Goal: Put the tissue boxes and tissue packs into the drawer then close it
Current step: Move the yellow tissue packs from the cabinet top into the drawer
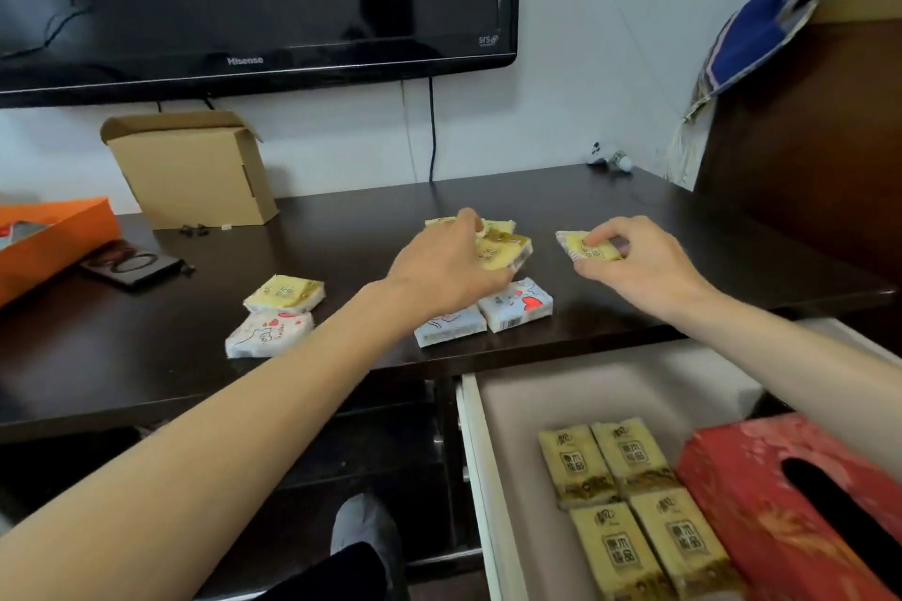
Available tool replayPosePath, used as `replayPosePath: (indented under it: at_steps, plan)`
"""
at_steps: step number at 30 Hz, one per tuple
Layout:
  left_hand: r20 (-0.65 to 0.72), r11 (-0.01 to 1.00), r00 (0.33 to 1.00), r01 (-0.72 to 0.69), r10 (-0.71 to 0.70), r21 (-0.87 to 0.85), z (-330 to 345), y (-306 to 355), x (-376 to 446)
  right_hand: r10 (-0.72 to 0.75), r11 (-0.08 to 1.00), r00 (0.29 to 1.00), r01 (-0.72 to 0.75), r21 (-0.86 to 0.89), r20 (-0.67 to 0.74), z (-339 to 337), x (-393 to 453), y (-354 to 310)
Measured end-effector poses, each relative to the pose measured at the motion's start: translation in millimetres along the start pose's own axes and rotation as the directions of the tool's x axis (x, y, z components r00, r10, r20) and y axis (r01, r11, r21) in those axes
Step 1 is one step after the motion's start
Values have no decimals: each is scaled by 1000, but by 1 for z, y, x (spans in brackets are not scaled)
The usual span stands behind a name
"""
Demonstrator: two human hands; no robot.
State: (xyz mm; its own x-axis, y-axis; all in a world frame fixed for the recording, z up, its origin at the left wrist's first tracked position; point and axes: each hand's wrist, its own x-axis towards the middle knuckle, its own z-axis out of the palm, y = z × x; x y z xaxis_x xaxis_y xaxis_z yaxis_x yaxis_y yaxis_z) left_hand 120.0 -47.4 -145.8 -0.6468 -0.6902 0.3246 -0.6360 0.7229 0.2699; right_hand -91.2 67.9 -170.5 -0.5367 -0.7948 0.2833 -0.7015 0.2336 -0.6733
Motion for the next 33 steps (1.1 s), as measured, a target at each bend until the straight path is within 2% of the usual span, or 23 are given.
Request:
replayPosePath:
  at_steps: [4,7,10,13,15,18,20,22,25,33]
  plan:
    - [106,980,976,-185,192,-75,27,52,6,39,996,999,-40,-80,-18,-36,-17,41]
    - [179,954,937,-296,300,-54,41,80,15,59,988,998,-63,-138,-31,-50,-26,64]
    - [290,933,889,-358,355,-43,49,97,22,50,986,998,-56,-159,-38,-57,-29,78]
    - [360,931,861,-358,359,-72,52,104,22,18,987,1000,-18,-162,-1,-60,-30,86]
    - [306,946,895,-309,324,-99,53,105,18,-7,989,998,17,-144,67,-65,-30,88]
    - [107,973,969,-213,223,-92,52,106,12,-54,989,983,77,-127,175,-76,-25,90]
    - [38,984,984,-170,172,-51,54,110,8,-50,988,961,88,-126,273,-83,-22,90]
    - [110,991,988,-120,113,59,62,115,7,-61,976,926,133,-173,372,-87,-19,90]
    - [166,987,984,-89,67,132,72,114,5,-52,968,923,141,-208,381,-86,-15,85]
    - [107,985,979,-171,174,-34,58,111,-13,-111,977,937,163,-134,331,-85,-30,81]
